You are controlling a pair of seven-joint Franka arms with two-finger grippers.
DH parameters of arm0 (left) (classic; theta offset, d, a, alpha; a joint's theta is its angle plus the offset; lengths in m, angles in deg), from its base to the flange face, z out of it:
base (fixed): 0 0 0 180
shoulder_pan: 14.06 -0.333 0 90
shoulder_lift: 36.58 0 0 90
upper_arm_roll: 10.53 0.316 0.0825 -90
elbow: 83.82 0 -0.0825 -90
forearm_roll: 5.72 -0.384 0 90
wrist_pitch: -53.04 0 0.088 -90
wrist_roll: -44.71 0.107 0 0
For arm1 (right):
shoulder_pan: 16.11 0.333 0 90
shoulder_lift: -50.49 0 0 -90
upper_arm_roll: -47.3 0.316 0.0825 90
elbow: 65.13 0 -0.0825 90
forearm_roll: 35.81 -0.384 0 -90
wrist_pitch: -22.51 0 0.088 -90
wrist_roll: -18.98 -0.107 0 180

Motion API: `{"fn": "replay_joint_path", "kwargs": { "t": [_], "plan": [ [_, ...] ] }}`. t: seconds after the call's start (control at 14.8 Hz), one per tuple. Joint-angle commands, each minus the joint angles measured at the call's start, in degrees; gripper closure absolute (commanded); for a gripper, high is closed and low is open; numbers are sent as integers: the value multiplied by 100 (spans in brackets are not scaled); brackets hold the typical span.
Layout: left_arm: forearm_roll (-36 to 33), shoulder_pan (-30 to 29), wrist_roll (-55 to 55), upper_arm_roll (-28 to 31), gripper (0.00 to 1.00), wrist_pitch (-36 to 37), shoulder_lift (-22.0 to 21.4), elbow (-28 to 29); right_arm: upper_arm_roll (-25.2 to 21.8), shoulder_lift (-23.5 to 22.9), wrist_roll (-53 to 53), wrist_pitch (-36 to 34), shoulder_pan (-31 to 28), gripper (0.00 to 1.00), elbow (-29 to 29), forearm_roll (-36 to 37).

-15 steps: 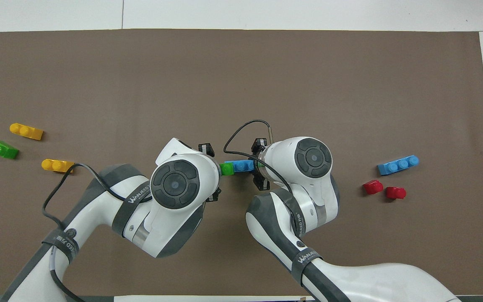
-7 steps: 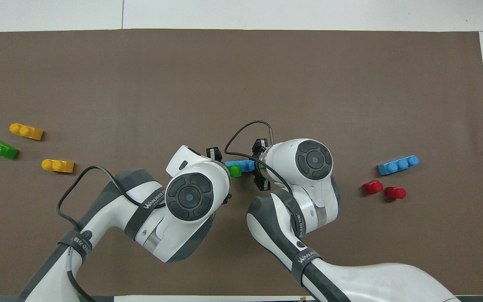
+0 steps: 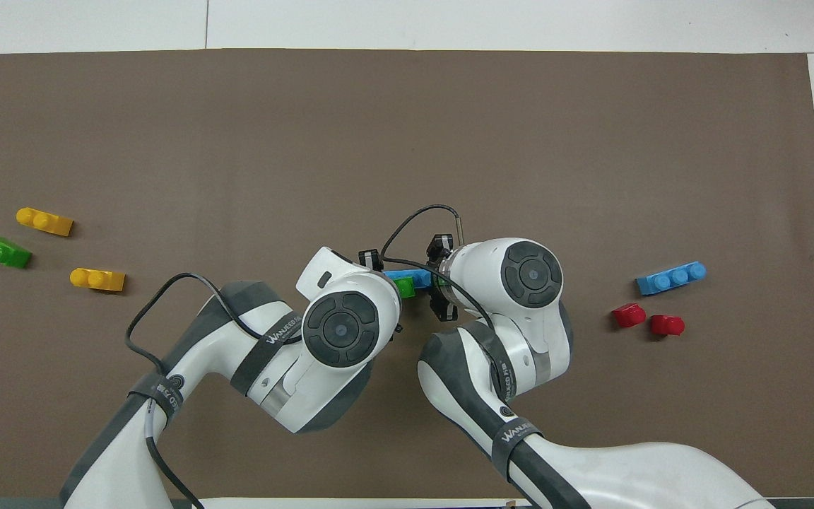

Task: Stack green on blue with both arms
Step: 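Press the green brick onto the blue brick end with both grippers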

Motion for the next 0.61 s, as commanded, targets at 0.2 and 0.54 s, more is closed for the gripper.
{"fn": "replay_joint_path", "kwargs": {
  "t": [0.2,0.54],
  "plan": [
    [-440,135,-388,105,100,-66,314,-243,11,16,248,202,2,100,-83,-128],
    [-695,135,-362,105,100,-180,534,-331,11,16,249,202,2,100,-83,-128]
  ]
}}
